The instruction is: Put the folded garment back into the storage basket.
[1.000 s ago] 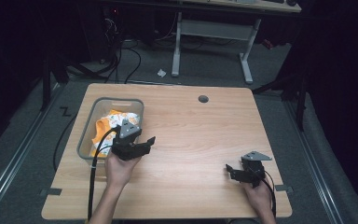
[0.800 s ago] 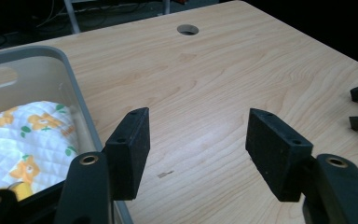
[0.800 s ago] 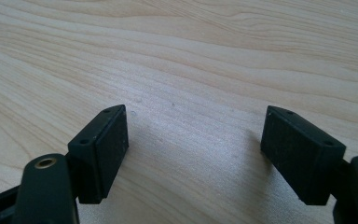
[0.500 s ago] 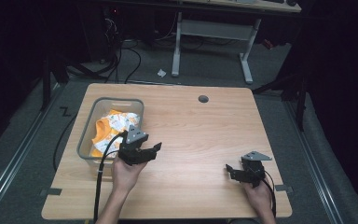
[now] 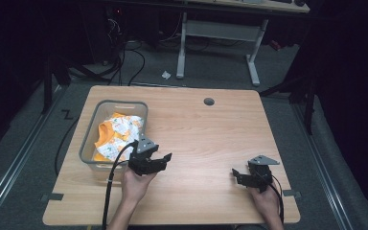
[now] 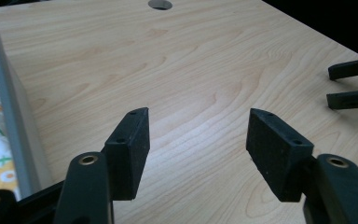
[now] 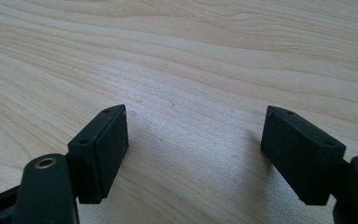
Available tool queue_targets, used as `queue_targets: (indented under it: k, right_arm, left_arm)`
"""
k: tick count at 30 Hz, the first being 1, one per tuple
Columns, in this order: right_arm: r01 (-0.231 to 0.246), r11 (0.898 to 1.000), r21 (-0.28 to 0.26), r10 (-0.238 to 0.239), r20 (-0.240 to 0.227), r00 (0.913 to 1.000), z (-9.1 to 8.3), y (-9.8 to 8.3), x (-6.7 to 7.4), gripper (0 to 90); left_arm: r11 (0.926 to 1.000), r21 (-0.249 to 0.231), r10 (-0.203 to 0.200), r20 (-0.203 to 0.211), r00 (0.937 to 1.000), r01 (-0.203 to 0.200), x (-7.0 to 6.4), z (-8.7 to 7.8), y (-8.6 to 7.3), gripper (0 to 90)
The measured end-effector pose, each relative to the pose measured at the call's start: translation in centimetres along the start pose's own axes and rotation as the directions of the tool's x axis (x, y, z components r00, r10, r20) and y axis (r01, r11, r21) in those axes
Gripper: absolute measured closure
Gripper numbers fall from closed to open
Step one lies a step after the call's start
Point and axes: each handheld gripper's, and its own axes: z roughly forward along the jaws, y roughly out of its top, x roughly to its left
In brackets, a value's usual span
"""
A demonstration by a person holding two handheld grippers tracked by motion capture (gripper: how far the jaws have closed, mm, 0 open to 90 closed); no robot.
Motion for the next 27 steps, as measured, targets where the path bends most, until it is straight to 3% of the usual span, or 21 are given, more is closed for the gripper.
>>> queue_targets:
  k: [17, 27]
  right_arm:
    - [0.002, 1.0, 0.0, -0.002, 0.0, 1.0, 0.0, 0.0, 0.0, 23.5]
    - [0.002, 1.0, 0.0, -0.002, 0.0, 1.0, 0.0, 0.0, 0.0, 23.5]
  left_arm:
    - [0.9987, 0.05, -0.005, 0.016, 0.9999, 0.004, -1.0, 2.4, -2.1, 39.9]
    - [0.9943, 0.106, -0.006, -0.013, 0.9999, 0.008, -1.1, 4.4, -4.1, 39.9]
